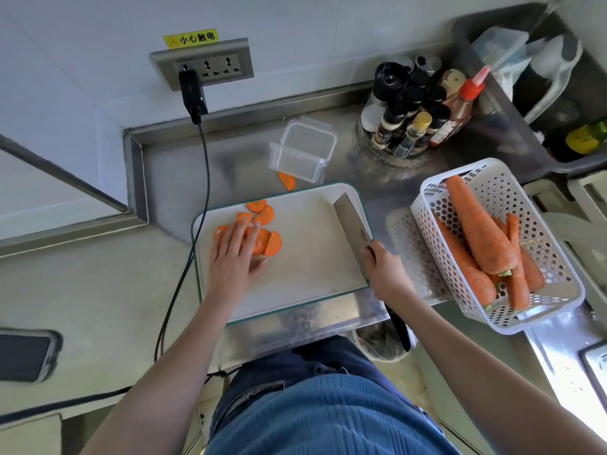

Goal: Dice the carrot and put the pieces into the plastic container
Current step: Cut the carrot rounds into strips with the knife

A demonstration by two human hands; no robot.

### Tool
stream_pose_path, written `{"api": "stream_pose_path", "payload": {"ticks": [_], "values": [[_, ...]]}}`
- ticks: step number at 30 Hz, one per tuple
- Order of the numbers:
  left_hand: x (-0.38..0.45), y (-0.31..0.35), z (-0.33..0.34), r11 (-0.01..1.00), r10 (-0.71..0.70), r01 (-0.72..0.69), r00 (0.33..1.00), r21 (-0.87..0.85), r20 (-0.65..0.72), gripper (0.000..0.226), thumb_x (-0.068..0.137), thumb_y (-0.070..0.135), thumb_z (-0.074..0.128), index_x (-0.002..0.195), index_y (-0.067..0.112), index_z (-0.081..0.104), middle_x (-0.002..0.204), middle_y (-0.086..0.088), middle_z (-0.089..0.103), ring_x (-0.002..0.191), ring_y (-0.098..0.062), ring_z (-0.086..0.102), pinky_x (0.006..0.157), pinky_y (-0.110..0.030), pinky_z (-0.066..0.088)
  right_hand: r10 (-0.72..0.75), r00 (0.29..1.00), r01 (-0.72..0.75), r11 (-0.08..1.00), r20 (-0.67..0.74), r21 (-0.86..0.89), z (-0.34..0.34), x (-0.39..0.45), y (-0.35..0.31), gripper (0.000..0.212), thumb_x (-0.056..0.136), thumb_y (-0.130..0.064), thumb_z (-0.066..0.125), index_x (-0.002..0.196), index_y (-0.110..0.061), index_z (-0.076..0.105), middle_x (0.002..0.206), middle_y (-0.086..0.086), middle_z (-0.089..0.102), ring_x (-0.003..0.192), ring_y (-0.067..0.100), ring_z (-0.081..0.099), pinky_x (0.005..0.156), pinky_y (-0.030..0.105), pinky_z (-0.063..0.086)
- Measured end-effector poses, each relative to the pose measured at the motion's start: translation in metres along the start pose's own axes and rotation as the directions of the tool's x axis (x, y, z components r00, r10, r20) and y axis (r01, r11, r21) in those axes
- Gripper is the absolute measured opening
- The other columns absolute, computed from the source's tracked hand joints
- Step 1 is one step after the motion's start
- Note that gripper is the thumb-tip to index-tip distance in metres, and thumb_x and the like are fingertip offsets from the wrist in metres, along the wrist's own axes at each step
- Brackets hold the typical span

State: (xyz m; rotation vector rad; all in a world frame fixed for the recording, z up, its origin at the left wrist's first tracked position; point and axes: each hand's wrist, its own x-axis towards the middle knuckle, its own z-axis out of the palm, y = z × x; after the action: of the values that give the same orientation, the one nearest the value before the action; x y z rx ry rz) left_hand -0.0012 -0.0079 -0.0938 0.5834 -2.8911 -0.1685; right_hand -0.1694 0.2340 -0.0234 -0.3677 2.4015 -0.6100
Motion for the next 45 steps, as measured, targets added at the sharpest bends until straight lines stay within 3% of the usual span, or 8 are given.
{"api": "stream_pose_path", "payload": {"ticks": [8, 14, 21, 28, 31, 36, 41, 45], "values": [[-0.027, -0.004, 0.003, 0.895, -0.392, 0.414, 0.908, -0.168, 0.150, 0.078, 0.091, 0.039, 0.054, 0.147, -0.002, 0.017, 0.150, -0.027, 0.021, 0.140, -0.040, 0.019, 0.114, -0.050, 0.020, -0.146, 0.988, 0.145, 0.989, 0.049, 0.029, 0.019, -0.017, -0.023, 0.023, 0.103, -0.030, 0.032, 0.107, -0.012, 0.045, 0.077, 0.015, 0.056, 0.066, 0.037, 0.056, 0.054, 0.042, 0.045], [0.003, -0.023, -0.007, 0.930, -0.249, 0.291, 0.948, -0.223, 0.199, 0.082, 0.083, 0.029, 0.067, 0.145, -0.005, 0.024, 0.149, -0.027, 0.023, 0.139, -0.039, 0.023, 0.111, -0.047, 0.026, -0.101, 0.993, 0.097, 0.993, 0.060, 0.070, 0.030, -0.027, -0.026, 0.021, 0.103, -0.028, 0.033, 0.097, -0.012, 0.045, 0.076, 0.005, 0.051, 0.057, 0.027, 0.055, 0.056, 0.049, 0.053], [0.025, -0.021, -0.021, 0.990, 0.012, 0.001, 0.996, -0.140, 0.092, 0.068, 0.091, 0.051, 0.037, 0.141, 0.005, 0.040, 0.148, -0.014, 0.036, 0.138, -0.028, 0.030, 0.110, -0.051, 0.021, -0.054, 0.998, 0.053, 0.994, 0.013, 0.099, 0.032, -0.029, -0.025, 0.019, 0.103, -0.027, 0.034, 0.098, -0.012, 0.046, 0.078, 0.006, 0.053, 0.062, 0.030, 0.059, 0.054, 0.047, 0.053], [0.086, 0.003, -0.009, 0.917, -0.049, 0.165, 0.949, -0.362, 0.311, 0.062, 0.093, 0.021, 0.056, 0.145, 0.002, 0.029, 0.152, -0.014, 0.027, 0.143, -0.026, 0.018, 0.115, -0.030, 0.014, -0.021, 0.999, 0.024, 0.995, -0.034, 0.096, 0.037, -0.025, -0.024, 0.020, 0.103, -0.028, 0.034, 0.100, -0.013, 0.048, 0.090, 0.007, 0.052, 0.064, 0.024, 0.055, 0.050, 0.030, 0.042], [0.086, 0.011, -0.013, 0.894, -0.119, 0.217, 0.959, -0.392, 0.258, 0.055, 0.088, 0.010, 0.061, 0.138, 0.000, 0.042, 0.144, -0.017, 0.040, 0.137, -0.028, 0.033, 0.112, -0.031, 0.022, -0.008, 0.999, 0.014, 0.992, -0.048, 0.126, 0.038, -0.026, -0.022, 0.018, 0.102, -0.027, 0.035, 0.096, -0.015, 0.047, 0.086, 0.007, 0.052, 0.061, 0.026, 0.054, 0.054, 0.041, 0.049], [0.087, 0.015, -0.015, 0.924, -0.157, 0.222, 0.963, -0.312, 0.220, 0.052, 0.074, 0.015, 0.074, 0.121, 0.001, 0.055, 0.113, -0.020, 0.057, 0.108, -0.038, 0.051, 0.093, -0.041, 0.038, 0.004, 0.999, 0.005, 0.984, -0.051, 0.179, 0.038, -0.028, -0.026, 0.018, 0.102, -0.025, 0.036, 0.094, -0.012, 0.046, 0.079, 0.007, 0.052, 0.057, 0.025, 0.053, 0.055, 0.048, 0.051], [0.091, 0.012, -0.018, 0.827, -0.191, 0.299, 0.946, -0.476, 0.263, 0.036, 0.069, 0.007, 0.078, 0.104, 0.008, 0.067, 0.105, -0.009, 0.058, 0.097, -0.026, 0.057, 0.079, -0.021, 0.037, -0.014, 0.999, 0.023, 0.985, -0.051, 0.172, 0.038, -0.028, -0.030, 0.019, 0.103, -0.024, 0.035, 0.099, -0.010, 0.048, 0.076, 0.004, 0.050, 0.056, 0.024, 0.052, 0.054, 0.046, 0.050], [0.082, 0.017, -0.018, 0.872, -0.038, 0.171, 0.958, -0.460, 0.284, 0.053, 0.073, 0.013, 0.078, 0.122, 0.005, 0.061, 0.123, -0.010, 0.061, 0.114, -0.025, 0.054, 0.097, -0.024, 0.037, -0.017, 0.999, 0.025, 0.984, -0.046, 0.178, 0.037, -0.031, -0.031, 0.019, 0.103, -0.025, 0.035, 0.095, -0.011, 0.046, 0.077, 0.004, 0.050, 0.057, 0.027, 0.055, 0.056, 0.046, 0.051]]}}
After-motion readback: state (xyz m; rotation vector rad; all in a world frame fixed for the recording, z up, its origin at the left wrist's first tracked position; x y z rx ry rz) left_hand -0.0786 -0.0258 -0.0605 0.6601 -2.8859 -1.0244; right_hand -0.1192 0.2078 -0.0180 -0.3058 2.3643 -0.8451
